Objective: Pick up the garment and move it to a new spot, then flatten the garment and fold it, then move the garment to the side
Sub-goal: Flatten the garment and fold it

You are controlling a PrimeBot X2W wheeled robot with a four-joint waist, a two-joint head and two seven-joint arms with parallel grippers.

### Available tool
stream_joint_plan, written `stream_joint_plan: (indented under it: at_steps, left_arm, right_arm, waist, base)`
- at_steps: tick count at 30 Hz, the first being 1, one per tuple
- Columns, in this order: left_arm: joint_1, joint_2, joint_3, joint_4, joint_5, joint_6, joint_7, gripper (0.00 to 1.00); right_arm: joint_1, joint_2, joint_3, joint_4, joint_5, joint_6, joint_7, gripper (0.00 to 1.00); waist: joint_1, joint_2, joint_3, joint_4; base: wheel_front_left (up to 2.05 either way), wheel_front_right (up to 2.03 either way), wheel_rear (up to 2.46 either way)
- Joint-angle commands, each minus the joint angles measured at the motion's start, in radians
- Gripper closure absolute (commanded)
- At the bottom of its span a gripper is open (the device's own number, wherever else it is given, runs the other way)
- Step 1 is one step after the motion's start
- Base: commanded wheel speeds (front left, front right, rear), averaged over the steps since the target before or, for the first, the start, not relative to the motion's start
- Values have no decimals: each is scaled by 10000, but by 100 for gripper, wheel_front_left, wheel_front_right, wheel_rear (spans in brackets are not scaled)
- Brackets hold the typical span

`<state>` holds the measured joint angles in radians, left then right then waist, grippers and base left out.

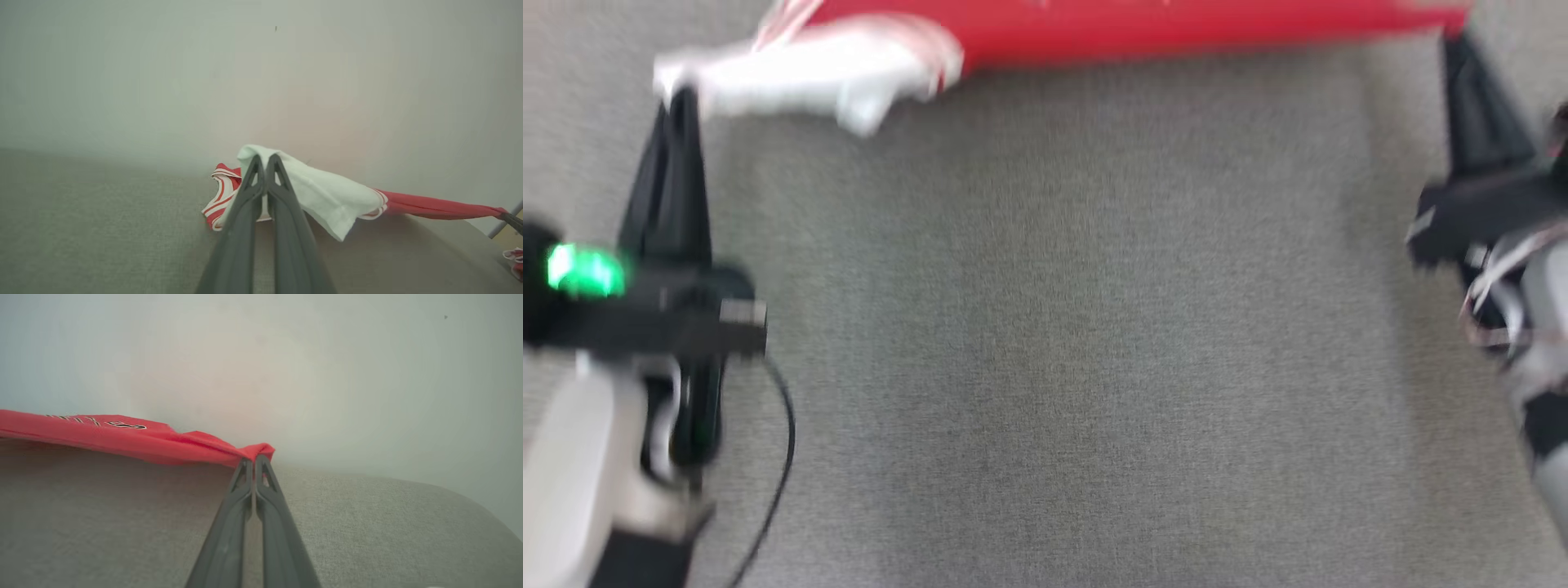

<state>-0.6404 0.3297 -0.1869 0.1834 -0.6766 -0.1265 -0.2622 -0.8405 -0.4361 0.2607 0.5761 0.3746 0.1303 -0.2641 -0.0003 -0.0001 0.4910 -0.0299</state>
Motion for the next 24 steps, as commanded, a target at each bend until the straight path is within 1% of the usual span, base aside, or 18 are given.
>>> stream_joint_plan:
  at_steps: [1,5,6,7,11,14,17,20,24]
  left_arm:
    - [701,32,220,-259,-132,123,-13,100]
    - [2613,-108,624,-1248,-426,445,-13,100]
    - [3476,-186,659,-1673,-518,571,-2,100]
    - [3476,-186,659,-1673,-518,571,-2,100]
    - [4949,-393,401,-2265,-652,639,11,100]
    - [5820,-527,320,-2380,-654,828,6,100]
    - [6539,-664,197,-2475,-513,997,-3,100]
    - [7148,-641,-23,-2536,-362,1079,71,100]
    - [7783,-570,-169,-2606,-431,1061,183,100]
  right_arm:
    - [545,-141,68,-288,206,6,-13,100]
    - [2047,-467,152,-901,492,5,-13,100]
    - [2659,-539,103,-1075,568,5,-13,100]
    - [2659,-539,103,-1075,568,5,-13,100]
    - [3792,-634,-12,-1248,550,3,-13,100]
    - [4518,-661,-64,-1346,451,3,-13,100]
    - [5246,-606,-323,-1508,363,-9,-13,100]
    - [5927,-543,-614,-1758,251,-8,-13,100]
    - [6847,-391,-1005,-2231,64,-8,-14,100]
  waist:
    - [3,1,-1144,24]
    - [3,1,-1791,50]
    - [3,1,-2053,55]
    - [3,1,-2053,55]
    - [3,1,-2582,97]
    - [3,1,-2951,154]
    - [3,1,-3261,209]
    - [3,1,-3461,245]
    - [3,1,-3636,285]
  base:
    - [0,0,0]
    - [0,0,0]
    - [0,0,0]
    - [0,0,0]
    - [0,0,0]
    - [0,0,0]
    - [0,0,0]
    - [0,0,0]
    - [0,0,0]
